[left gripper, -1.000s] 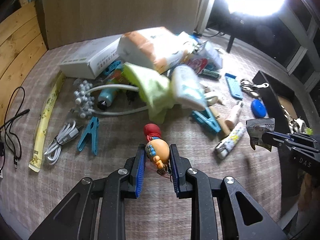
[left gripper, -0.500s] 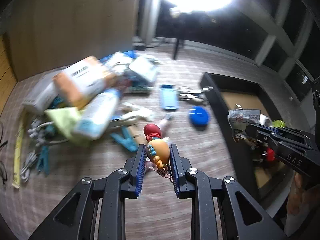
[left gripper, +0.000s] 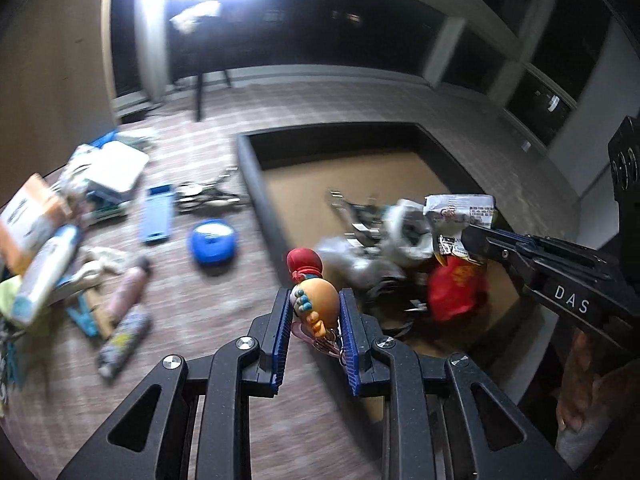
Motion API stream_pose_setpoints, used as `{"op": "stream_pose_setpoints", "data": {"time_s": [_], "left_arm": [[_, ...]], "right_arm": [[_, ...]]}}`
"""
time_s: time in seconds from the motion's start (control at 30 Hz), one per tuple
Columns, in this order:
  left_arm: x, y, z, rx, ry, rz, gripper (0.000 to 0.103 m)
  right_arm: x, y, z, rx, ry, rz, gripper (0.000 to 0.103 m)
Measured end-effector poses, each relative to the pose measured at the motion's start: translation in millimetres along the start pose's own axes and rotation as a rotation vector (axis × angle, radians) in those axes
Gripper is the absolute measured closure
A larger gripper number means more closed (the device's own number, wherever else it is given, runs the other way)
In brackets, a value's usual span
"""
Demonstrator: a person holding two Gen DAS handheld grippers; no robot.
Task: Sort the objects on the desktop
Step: 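Carry the toy keychain and snack wrapper into the tray and release both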
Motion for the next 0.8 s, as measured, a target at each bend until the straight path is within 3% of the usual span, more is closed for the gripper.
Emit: {"op": "stream_pose_setpoints", "data": {"time_s": [0.33, 0.37, 0.4, 0.43, 0.47, 0.5, 0.53, 0.57, 0.8], "left_arm": [[13.7, -62.3, 10.1, 0.077, 0.023, -0.039, 0.081], [13.9, -65.9, 11.3, 0.081, 0.020, -0.039, 0.075], [14.3, -67.8, 11.9, 0.084, 0.022, -0.035, 0.056], [14.2, -71.1, 12.6, 0.086, 0.026, -0.029, 0.046], [13.1, -72.3, 13.4, 0.085, 0.018, -0.028, 0.038], [12.4, -72.5, 14.4, 0.085, 0.007, -0.028, 0.038], [11.1, -73.7, 14.9, 0.089, 0.001, -0.025, 0.038], [10.4, -74.4, 14.7, 0.096, -0.002, -0.014, 0.038], [8.8, -57.0, 13.2, 0.075, -0.004, 0.024, 0.038]], "right_arm": [[-27.0, -65.1, -8.9, 0.095, -0.031, -0.060, 0.096], [-28.1, -68.3, -9.0, 0.098, -0.032, -0.064, 0.095], [-28.8, -71.2, -8.9, 0.098, -0.031, -0.065, 0.093], [-29.7, -73.4, -9.5, 0.098, -0.031, -0.075, 0.090], [-30.4, -76.1, -9.0, 0.100, -0.031, -0.092, 0.079], [-32.0, -79.6, -8.4, 0.105, -0.033, -0.116, 0.071], [-34.3, -80.9, -8.4, 0.108, -0.040, -0.126, 0.054], [-35.9, -80.9, -7.5, 0.106, -0.050, -0.131, 0.048], [-30.9, -69.2, -2.1, 0.070, -0.048, -0.105, 0.048]]}}
Point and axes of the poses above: each gripper's, at about its wrist camera, not at the fingertips, and x roughly the way its jaws point, y to its left, z to its top, the point moved 8 cm from there along x, roughly the way its jaws point, and after that the axes turned 8 degrees about z, right-handed, at the moved point
